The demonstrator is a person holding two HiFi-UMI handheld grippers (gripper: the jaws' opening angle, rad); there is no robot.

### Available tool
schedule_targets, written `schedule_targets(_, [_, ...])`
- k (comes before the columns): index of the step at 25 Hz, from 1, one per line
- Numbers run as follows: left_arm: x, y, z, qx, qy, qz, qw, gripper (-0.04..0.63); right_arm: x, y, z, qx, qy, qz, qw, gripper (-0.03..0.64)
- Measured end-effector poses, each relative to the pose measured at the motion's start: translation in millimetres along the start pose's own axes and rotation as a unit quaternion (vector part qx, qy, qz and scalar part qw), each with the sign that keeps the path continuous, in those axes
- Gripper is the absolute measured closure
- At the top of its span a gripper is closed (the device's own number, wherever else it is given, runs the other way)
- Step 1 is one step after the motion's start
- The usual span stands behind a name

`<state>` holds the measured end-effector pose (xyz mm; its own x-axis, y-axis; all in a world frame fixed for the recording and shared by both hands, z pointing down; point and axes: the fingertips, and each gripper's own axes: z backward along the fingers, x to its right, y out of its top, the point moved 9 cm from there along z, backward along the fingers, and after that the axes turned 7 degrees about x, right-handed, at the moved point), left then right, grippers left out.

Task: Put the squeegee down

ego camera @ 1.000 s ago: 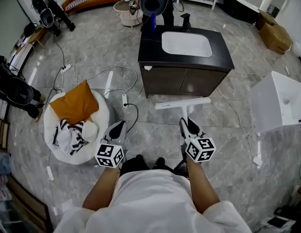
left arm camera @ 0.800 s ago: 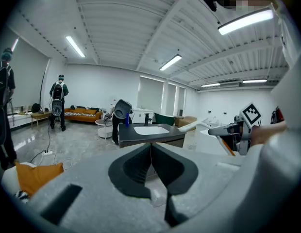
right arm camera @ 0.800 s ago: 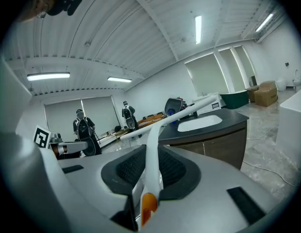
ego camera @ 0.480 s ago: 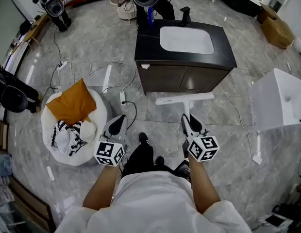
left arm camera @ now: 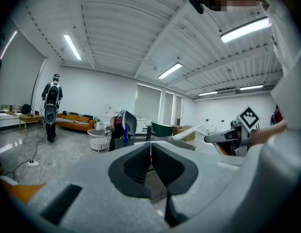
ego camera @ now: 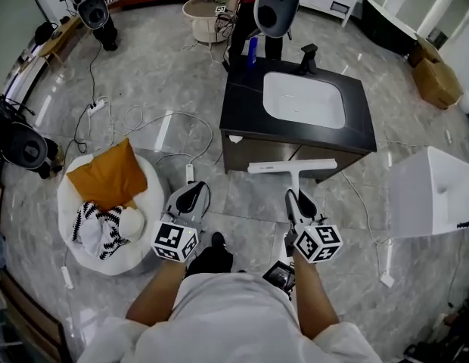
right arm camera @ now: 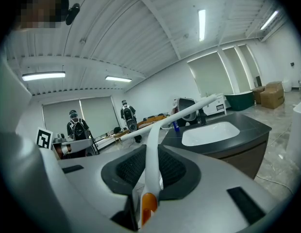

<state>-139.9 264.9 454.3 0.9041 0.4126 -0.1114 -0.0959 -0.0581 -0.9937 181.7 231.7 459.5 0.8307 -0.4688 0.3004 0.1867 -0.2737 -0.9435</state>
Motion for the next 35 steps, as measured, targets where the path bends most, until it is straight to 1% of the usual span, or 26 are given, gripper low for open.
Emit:
schedule_targets(8, [-69, 14, -51, 0.015, -0.013, 0.013, 0.9997, 0.578, -3, 18, -81, 0.002, 0.013, 0.001, 1.0, 0.538])
schedule_targets(11, [-85, 14, -66, 0.018, -0.019, 0.014, 0.9996, 0.578, -4, 25, -101, 0.011, 0.02, 0.01, 1.0, 0.538])
schedule_targets(14, [-98, 10, -86, 0.018, -0.015, 0.021, 0.9995, 0.578, 4, 31, -120, 0.011, 0.026, 0.015, 0.999, 0.539])
schedule_targets(21, [-118, -1, -156, 0.009, -0.026, 0.024, 0.9993, 0.578, 48, 39, -173, 0.016, 0.047, 0.001, 0.999, 0.54])
schedule_targets(26, [-126, 9, -224, 0.012, -0.022, 0.019, 0.9995, 0.578, 98, 61, -221, 0.018, 0.07, -0.013, 0.997, 0.54])
schedule_targets(30, [-136, 28, -277, 0.02, -0.007, 0.022, 0.9995, 0.578, 132, 87, -258, 0.016, 0.098, -0.013, 0.995, 0.54])
schedule_targets(35, [-141, 40, -317, 0.021, 0.018, 0.017, 0.9995, 0.578, 167, 104, -287, 0.01, 0.124, -0.024, 0.992, 0.54])
